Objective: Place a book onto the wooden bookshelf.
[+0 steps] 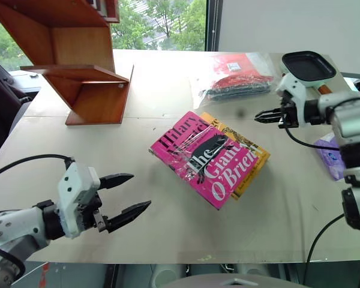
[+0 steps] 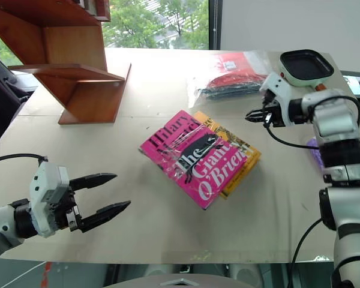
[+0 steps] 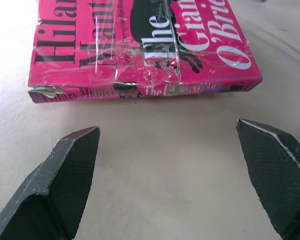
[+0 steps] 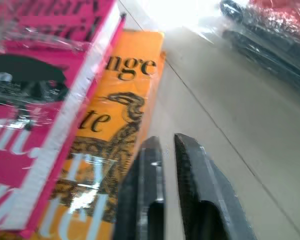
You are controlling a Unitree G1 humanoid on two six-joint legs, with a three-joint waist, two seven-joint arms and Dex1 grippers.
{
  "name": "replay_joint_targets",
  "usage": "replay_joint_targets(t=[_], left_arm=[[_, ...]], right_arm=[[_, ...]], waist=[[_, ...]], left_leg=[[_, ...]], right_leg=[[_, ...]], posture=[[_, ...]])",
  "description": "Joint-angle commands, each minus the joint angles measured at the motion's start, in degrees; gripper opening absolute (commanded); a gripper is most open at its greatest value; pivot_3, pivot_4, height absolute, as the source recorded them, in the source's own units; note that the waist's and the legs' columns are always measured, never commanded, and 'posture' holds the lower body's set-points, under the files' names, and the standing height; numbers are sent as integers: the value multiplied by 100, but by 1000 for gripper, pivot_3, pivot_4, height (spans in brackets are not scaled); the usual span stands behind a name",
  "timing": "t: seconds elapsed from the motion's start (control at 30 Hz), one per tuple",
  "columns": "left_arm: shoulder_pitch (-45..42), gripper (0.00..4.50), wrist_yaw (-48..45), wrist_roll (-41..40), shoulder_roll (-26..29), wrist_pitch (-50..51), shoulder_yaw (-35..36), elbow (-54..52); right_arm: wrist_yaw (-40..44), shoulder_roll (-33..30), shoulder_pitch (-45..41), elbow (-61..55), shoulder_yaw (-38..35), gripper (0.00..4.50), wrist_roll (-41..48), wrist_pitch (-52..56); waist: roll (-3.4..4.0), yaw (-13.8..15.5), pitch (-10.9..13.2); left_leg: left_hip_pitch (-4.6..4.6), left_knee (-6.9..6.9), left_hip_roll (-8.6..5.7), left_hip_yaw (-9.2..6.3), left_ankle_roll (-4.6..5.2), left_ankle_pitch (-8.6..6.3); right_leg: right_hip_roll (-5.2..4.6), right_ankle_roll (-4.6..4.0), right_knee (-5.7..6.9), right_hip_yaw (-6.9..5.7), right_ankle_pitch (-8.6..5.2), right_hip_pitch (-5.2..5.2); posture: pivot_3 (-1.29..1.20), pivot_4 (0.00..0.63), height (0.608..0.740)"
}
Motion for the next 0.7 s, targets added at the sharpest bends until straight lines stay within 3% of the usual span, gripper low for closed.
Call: replay_joint_targets(t=[0.03, 0.2, 0.3, 0.43, 0.5, 0.57, 0.63, 0.7], left_arm=[[78, 4500, 168, -192, -270, -10, -43, -47], [157, 4500, 817, -548, -1043, 116, -524, -50], [135, 4500, 1476, -921, -1573, 382, -1030, -62], [-154, 4500, 2708, -1812, -2336, 706, -1512, 126], [-324, 4500, 3321, -2141, -2595, 836, -1657, 340], [-555, 4500, 4191, -3031, -3026, 925, -1862, 841], [-681, 4500, 4621, -3371, -3174, 1064, -2027, 1147], [-825, 4500, 4930, -3497, -3210, 1118, -2112, 1348]], right_arm=[[30, -404, 968, -1476, -918, 1879, 915, 644], [-185, -409, 3273, -3220, -2122, 4317, 1868, 937], [-456, 112, 4605, -4044, -2930, 4421, 2361, 510], [-234, 190, 6033, -4850, -3498, 4421, 2977, 484], [86, 246, 6469, -4914, -3551, 4421, 2765, -407], [548, 258, 6811, -4746, -3681, 4421, 2830, -998], [733, 517, 6823, -4536, -4042, 4421, 3744, -992], [997, 500, 7029, -4467, -4140, 4421, 3794, -1308]], waist=[[1, 56, 0], [-3, 145, -7], [-4, 134, -9], [-2, 141, -23], [-10, 126, -31], [-19, 109, -29], [-24, 123, -34], [-34, 124, -35]], left_leg=[[-1, 0, 0, 0, 1, 0], [2, -1, 0, -4, 8, -4], [12, 1, 1, -9, 17, -10], [44, 14, 0, -4, 33, -19], [51, 14, 0, -5, 43, -24], [83, 14, 1, -5, 55, -32], [118, 10, 2, -2, 63, -36], [119, 10, 2, -1, 65, -37]], right_leg=[[-1, 0, -2, 0, 0, 1], [-5, 1, -6, 0, 0, 10], [-6, 2, -6, -1, 0, 25], [-14, 4, 8, 6, 1, 54], [-14, 3, 13, 6, 1, 57], [-9, 1, 15, 9, -1, 83], [-12, -1, 10, 13, -4, 115], [-11, 0, 13, 14, -3, 114]], posture=[[0, 150, 740], [0, 150, 740], [0, 150, 740], [0, 150, 740], [0, 150, 740], [0, 150, 740], [0, 150, 740], [0, 150, 740]])
